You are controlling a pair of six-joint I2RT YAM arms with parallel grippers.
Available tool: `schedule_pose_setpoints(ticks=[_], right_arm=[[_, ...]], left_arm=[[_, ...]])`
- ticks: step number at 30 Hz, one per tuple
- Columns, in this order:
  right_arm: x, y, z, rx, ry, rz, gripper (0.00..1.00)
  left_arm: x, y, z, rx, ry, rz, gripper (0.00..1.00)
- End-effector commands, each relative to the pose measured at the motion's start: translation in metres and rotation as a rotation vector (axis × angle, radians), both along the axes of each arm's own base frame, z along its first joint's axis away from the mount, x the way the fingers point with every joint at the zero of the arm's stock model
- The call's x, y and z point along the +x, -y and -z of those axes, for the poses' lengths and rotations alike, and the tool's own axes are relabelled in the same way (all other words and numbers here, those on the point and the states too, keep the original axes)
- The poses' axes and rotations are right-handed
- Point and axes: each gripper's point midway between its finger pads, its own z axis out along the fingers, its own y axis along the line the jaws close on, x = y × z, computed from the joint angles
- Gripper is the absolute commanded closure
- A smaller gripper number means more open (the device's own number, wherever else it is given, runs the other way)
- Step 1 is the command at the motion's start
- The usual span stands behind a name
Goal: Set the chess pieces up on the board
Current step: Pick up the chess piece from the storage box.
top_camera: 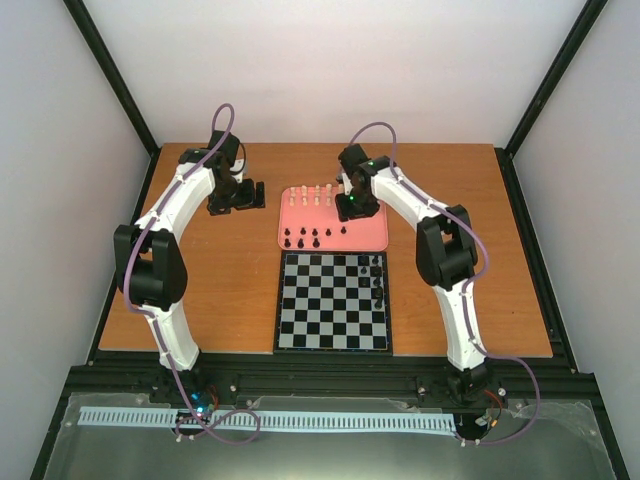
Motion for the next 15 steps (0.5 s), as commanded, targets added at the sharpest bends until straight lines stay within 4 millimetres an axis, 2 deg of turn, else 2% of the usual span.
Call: schedule_pose_setpoints(ticks=[1,15], right_arm=[[0.007,-0.009,0.013,0.01,-0.019,-0.034,0.54],[0.003,-0.009,0.041,-0.009,-0.07,-0.055,0.64]], left_arm=[[0.008,0.001,-0.012,-0.004,0.034,-0.007,0.0],[0.01,0.001,-0.003,-0.004,0.013,-0.007,0.0]])
